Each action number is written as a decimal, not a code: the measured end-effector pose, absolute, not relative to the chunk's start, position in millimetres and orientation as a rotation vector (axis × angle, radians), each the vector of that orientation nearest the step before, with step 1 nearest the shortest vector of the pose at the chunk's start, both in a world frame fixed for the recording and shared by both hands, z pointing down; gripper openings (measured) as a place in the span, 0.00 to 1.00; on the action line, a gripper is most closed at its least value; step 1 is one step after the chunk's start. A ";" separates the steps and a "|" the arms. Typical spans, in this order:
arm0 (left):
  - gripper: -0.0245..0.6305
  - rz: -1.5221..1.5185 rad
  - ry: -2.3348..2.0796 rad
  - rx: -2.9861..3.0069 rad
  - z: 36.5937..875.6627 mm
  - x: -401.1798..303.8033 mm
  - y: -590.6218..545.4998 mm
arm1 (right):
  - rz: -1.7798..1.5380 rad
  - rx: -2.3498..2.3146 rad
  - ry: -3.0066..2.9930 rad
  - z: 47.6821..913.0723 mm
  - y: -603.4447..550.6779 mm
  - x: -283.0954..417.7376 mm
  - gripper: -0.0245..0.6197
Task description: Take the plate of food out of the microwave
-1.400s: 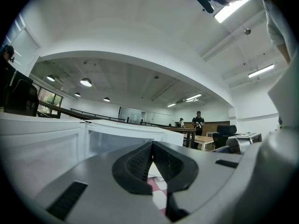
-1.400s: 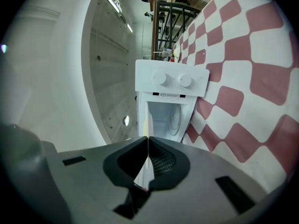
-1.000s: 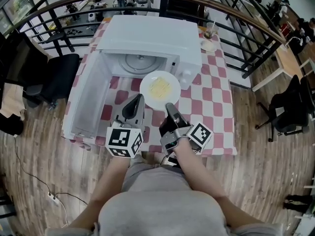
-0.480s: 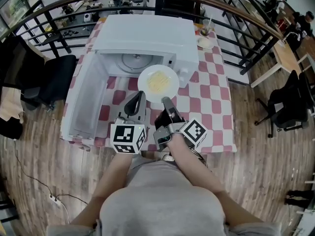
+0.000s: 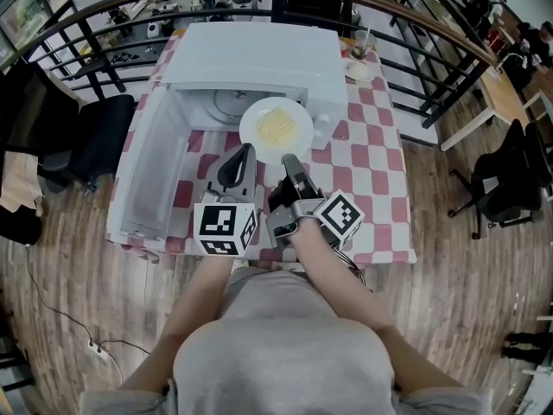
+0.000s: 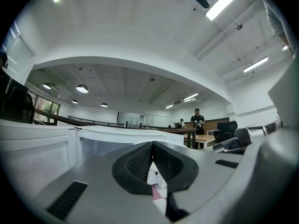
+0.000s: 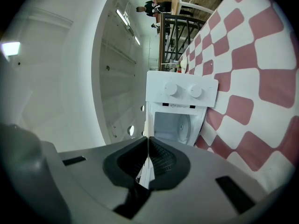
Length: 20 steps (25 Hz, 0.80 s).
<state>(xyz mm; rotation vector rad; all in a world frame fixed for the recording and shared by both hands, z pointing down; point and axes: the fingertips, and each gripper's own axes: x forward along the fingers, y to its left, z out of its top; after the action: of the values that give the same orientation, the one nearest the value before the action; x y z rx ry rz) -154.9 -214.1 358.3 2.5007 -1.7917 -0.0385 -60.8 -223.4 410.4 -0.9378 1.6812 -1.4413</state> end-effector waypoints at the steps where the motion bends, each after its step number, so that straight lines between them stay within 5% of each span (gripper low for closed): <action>1: 0.04 -0.039 -1.793 2.503 357.6 -154.4 -214.1 | -1.443 -0.931 1.671 409.6 -223.4 -60.3 0.09; 20: 0.04 -0.061 -1.793 2.528 351.3 -147.1 -220.6 | -1.435 -0.922 1.655 406.0 -230.9 -60.7 0.09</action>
<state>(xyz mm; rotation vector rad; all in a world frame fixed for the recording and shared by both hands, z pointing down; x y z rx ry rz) -147.1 -220.6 351.3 2.5278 -1.7929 -0.0613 -60.7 -230.9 406.0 -0.9223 1.6546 -1.4354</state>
